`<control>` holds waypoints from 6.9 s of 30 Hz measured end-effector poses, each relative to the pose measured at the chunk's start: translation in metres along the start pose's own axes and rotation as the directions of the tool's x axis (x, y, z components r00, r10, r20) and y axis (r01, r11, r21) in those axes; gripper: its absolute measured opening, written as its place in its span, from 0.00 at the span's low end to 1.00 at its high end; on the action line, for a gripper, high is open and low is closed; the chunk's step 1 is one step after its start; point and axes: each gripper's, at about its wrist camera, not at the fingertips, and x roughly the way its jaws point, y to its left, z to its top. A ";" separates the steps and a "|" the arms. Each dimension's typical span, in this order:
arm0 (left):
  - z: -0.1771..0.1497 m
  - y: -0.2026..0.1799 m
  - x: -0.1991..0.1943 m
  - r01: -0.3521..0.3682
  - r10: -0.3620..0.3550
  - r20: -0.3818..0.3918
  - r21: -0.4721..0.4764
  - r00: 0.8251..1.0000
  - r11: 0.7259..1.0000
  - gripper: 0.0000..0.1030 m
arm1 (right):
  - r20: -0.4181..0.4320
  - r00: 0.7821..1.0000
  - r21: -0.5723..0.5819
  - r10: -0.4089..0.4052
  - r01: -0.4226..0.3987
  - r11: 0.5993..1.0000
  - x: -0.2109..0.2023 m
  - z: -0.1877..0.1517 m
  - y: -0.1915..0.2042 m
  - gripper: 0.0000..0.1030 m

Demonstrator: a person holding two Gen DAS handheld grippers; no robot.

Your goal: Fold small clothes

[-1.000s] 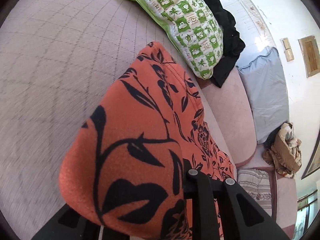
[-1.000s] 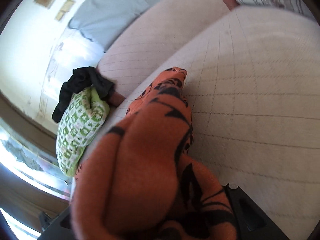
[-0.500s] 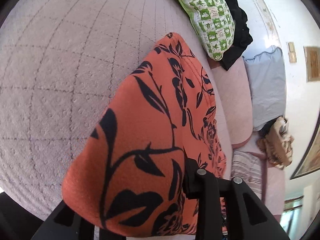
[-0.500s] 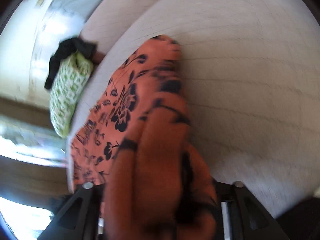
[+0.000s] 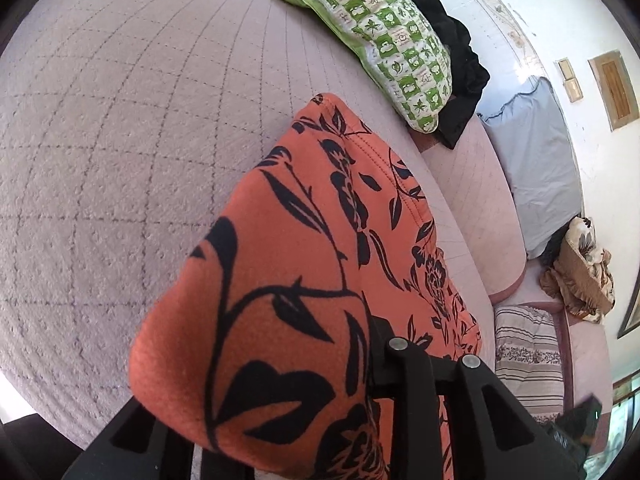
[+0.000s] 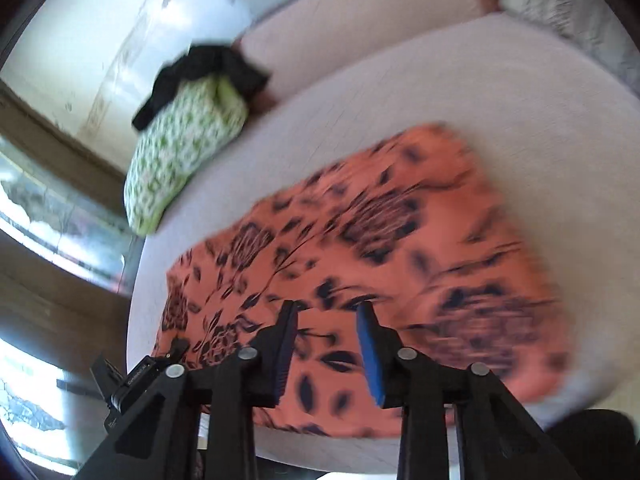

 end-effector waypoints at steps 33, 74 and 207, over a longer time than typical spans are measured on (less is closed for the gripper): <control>-0.188 -0.265 0.085 -0.129 0.295 0.009 0.912 0.955 0.390 0.33 | 0.132 0.839 0.395 0.528 -0.533 0.748 -0.034 0.050 -0.178 0.83; -0.111 -0.204 0.028 -0.126 0.349 -0.147 0.749 0.925 0.651 0.79 | 0.247 0.953 0.181 0.174 -0.221 0.958 -0.088 0.065 -0.169 0.62; -0.151 -0.202 0.075 -0.358 0.468 0.095 0.781 0.879 0.512 1.00 | 0.014 0.930 0.105 0.367 -0.366 0.925 -0.037 0.055 -0.119 0.67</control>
